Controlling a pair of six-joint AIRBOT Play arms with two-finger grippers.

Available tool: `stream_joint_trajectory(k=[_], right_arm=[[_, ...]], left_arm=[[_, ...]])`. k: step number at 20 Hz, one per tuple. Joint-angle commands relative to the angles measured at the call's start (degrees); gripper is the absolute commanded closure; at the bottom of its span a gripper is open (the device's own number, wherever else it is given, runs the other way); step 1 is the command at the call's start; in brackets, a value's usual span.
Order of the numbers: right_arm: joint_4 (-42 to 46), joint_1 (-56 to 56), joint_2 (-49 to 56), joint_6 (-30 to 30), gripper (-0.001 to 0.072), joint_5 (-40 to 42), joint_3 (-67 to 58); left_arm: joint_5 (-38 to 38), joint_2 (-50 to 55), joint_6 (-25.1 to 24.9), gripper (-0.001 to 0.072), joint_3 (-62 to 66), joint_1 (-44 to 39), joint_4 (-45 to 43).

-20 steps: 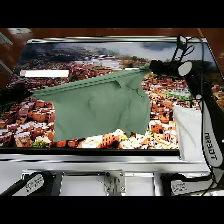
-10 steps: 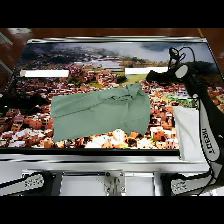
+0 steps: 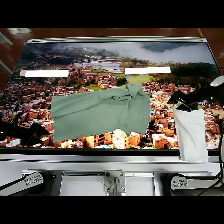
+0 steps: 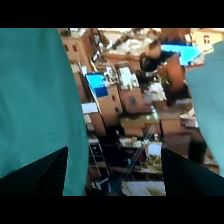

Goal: Fold the shirts.

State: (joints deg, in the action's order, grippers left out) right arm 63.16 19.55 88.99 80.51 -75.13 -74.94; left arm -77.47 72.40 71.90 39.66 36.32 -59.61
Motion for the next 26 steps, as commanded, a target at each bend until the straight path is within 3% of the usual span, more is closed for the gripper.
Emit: stream_joint_trajectory(k=[1, 11, 12, 13, 14, 16, 17, 19, 26], right_arm=[[-6.12, 2.19, -0.15, -0.68, 0.0021, 1.09, 3.78], [-6.1, 2.12, -0.11, -0.79, 0.0022, 4.52, 3.76], [-6.1, 2.12, -0.11, -0.79, 0.0022, 4.39, 3.76], [-6.1, 2.12, -0.11, -0.79, 0.0022, 4.07, 3.76], [-6.05, 2.12, -0.02, -0.81, 0.0021, 3.43, 3.78], [-6.03, 1.9, 0.13, -0.83, 0.0022, 3.19, 4.9], [-5.4, 1.33, 0.13, -0.9, 0.0022, 3.34, 6.01], [-4.17, -1.38, 0.57, -1.9, 0.0022, 3.85, 8.83], [-9.79, -10.56, 7.17, -3.39, 0.0022, 9.35, 11.02]], left_arm=[[7.06, -0.26, -2.89, 0.0002, -7.34, 1.01, 6.27], [17.35, 5.09, -2.62, 0.0009, -8.55, -7.15, 13.18], [18.4, 6.05, -1.55, 0.0119, -8.55, -8.22, 14.32], [19.06, 6.62, -1.16, 0.0305, -8.55, -8.83, 15.1], [19.45, 6.88, -1.16, 0.0404, -8.55, -9.2, 15.12], [19.28, 6.86, -1.16, 0.0453, -8.55, -9.27, 15.15], [18.67, 6.86, -1.42, 0.056, -8.55, -9.27, 15.12], [17.44, 6.8, -2.99, 0.0659, -8.52, -9.25, 15.12], [14.19, 4.31, -6.08, 0.0669, -7.19, -9.18, 15.1]])
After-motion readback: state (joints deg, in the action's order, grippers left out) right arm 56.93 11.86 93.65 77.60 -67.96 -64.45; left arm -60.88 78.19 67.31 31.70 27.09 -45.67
